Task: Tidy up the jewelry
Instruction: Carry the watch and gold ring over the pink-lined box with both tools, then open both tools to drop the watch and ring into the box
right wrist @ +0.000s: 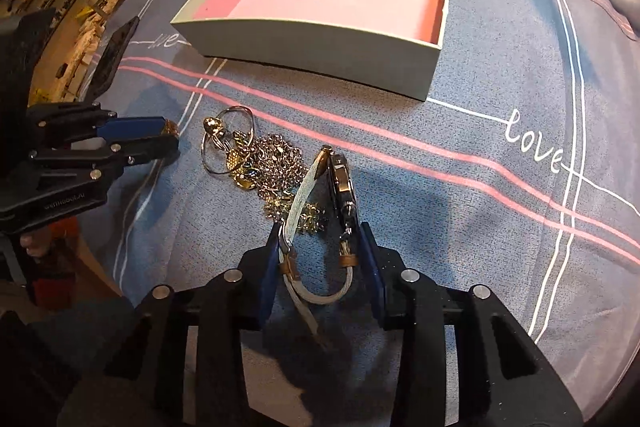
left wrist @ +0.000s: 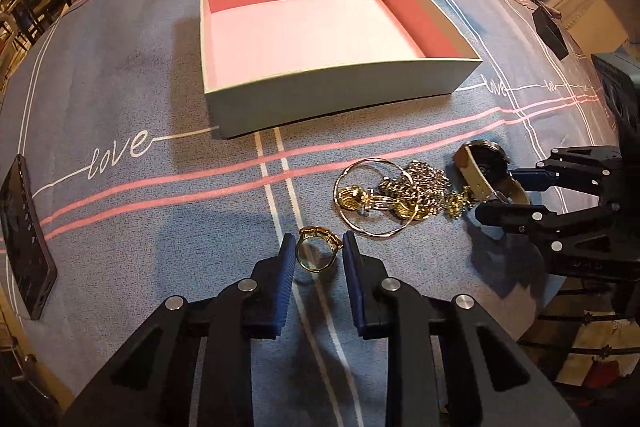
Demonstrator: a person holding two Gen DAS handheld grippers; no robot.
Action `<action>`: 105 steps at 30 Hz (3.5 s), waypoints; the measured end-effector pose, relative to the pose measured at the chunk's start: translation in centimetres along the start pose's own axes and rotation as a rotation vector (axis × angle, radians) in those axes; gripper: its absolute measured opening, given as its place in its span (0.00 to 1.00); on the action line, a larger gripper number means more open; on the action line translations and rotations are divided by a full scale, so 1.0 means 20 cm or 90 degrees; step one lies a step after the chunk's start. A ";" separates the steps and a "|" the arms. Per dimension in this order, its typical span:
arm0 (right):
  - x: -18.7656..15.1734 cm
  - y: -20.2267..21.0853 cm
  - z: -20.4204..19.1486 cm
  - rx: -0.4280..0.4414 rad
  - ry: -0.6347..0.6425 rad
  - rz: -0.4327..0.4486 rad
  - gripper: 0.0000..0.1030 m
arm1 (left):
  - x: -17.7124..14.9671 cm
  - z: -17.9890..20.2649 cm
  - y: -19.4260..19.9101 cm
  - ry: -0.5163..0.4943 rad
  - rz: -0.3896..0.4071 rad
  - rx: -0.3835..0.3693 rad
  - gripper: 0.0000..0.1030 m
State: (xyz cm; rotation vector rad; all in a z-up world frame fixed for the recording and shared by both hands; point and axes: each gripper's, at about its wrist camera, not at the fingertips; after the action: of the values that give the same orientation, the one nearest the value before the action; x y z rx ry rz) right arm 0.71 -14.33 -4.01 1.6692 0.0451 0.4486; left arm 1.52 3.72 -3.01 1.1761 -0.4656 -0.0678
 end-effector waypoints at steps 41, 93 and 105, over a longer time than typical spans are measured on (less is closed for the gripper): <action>0.14 0.25 0.02 0.004 -0.095 0.007 0.17 | 0.17 0.12 0.07 -0.011 -0.014 -0.015 0.23; 0.75 0.22 0.04 -0.057 -0.040 0.006 0.08 | 0.83 -0.07 0.02 0.109 0.003 0.049 0.23; 0.69 0.20 0.07 -0.096 -0.038 -0.008 0.31 | 0.84 -0.12 0.03 0.128 -0.004 0.046 0.45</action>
State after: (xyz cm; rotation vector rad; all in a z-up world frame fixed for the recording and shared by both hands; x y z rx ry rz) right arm 12.94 -12.36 3.38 1.5318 -0.0225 0.3826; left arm 17.52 1.13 2.14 1.2407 -0.2880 0.0616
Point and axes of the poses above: each gripper's, at about its wrist camera, not at the fingertips, and y roughly against the way its jaws point, z to its right, x to its top, and after that the axes turned 10 degrees about -x, right-handed
